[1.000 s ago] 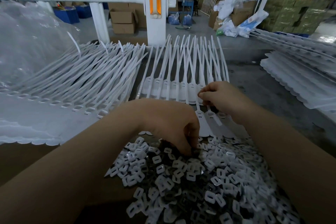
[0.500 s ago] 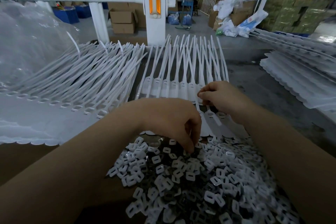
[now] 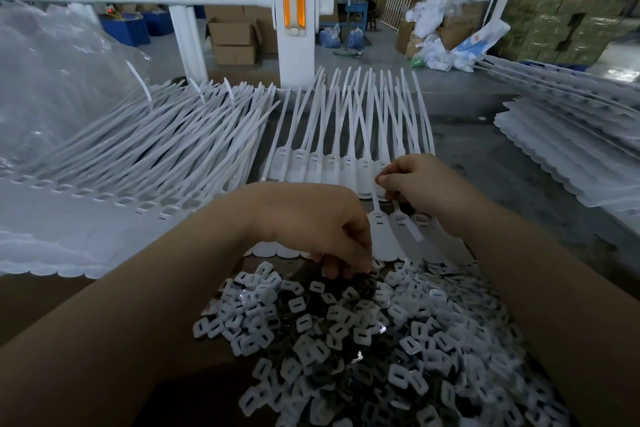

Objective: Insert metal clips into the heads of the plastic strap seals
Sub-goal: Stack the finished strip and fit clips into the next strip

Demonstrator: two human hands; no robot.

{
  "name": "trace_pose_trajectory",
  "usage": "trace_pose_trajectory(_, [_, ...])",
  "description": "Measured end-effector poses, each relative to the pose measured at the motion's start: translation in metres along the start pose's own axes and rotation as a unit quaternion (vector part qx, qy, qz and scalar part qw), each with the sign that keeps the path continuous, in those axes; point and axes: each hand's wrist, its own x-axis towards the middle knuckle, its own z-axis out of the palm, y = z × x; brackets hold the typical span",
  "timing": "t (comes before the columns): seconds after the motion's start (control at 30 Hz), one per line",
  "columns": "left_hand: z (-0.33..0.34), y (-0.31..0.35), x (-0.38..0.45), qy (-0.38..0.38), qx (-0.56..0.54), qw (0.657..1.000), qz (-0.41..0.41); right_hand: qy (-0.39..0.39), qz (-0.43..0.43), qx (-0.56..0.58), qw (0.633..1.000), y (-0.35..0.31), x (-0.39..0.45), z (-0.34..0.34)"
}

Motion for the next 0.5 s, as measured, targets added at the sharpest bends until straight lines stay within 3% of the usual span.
trace_pose_trajectory(0.13, [-0.006,-0.001,-0.004,0.021,-0.107,0.994,0.009,0.004,-0.005,-0.001,1.000,-0.003,-0.003,-0.001])
trace_pose_trajectory(0.3, [-0.011,-0.013,-0.004,0.165,-0.232,0.958,-0.028,0.008,-0.047,0.018,0.999,-0.008,-0.007,-0.003])
trace_pose_trajectory(0.5, [-0.012,-0.022,-0.001,0.232,-0.327,0.912,-0.081,-0.091,-0.149,0.054,0.983,-0.014,-0.017,-0.005])
